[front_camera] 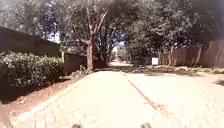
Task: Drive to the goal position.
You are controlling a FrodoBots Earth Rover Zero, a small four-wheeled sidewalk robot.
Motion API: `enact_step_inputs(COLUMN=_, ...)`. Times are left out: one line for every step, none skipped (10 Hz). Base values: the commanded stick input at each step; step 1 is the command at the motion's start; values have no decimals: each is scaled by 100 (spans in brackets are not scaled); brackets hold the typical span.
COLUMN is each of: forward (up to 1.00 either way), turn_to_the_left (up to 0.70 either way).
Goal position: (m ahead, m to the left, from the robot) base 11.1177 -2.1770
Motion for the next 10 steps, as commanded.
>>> enact_step_inputs(forward=70, turn_to_the_left=0)
enact_step_inputs(forward=70, turn_to_the_left=0)
enact_step_inputs(forward=70, turn_to_the_left=0)
enact_step_inputs(forward=70, turn_to_the_left=0)
enact_step_inputs(forward=70, turn_to_the_left=0)
enact_step_inputs(forward=70, turn_to_the_left=0)
enact_step_inputs(forward=70, turn_to_the_left=-23)
enact_step_inputs(forward=70, turn_to_the_left=-32)
enact_step_inputs(forward=70, turn_to_the_left=-23)
enact_step_inputs(forward=70, turn_to_the_left=-7)
